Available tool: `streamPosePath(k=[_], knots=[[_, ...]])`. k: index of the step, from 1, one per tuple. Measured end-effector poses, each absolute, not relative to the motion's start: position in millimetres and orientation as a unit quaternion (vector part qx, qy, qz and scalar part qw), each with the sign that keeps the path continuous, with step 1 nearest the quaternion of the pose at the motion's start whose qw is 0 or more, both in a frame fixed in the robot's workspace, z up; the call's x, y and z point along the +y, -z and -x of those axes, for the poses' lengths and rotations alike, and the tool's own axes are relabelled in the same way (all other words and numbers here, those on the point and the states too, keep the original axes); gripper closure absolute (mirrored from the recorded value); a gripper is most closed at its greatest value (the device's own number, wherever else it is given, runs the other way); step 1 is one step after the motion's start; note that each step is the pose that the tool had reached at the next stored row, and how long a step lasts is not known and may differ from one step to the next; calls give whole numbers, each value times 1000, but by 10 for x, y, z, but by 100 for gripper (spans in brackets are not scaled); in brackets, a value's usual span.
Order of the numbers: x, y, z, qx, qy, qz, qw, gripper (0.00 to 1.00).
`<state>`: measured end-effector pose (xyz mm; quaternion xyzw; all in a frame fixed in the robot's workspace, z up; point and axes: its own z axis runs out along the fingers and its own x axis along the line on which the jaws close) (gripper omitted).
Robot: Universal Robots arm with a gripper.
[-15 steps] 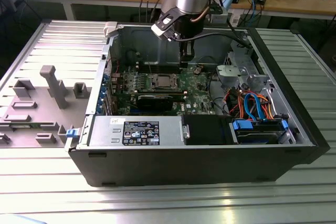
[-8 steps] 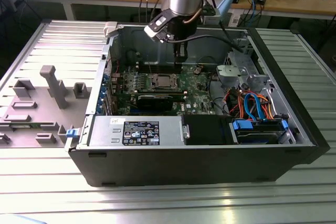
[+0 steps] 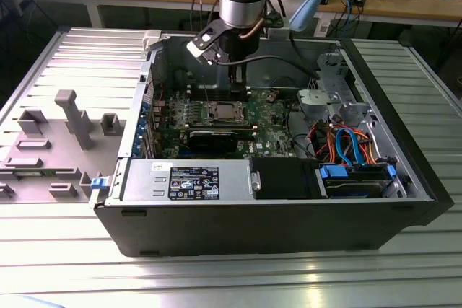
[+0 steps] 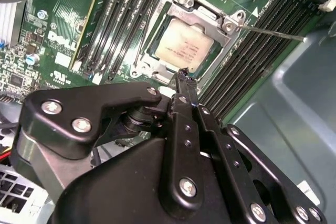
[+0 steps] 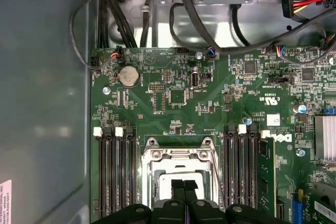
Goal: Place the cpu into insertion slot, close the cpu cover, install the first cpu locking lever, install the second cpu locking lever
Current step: 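Close the cpu cover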
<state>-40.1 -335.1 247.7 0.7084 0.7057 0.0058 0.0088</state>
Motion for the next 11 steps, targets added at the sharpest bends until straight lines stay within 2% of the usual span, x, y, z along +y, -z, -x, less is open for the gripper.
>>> streamPosePath(k=[11], knots=[[-3351,-2396,486,706,-6,-708,9,89]])
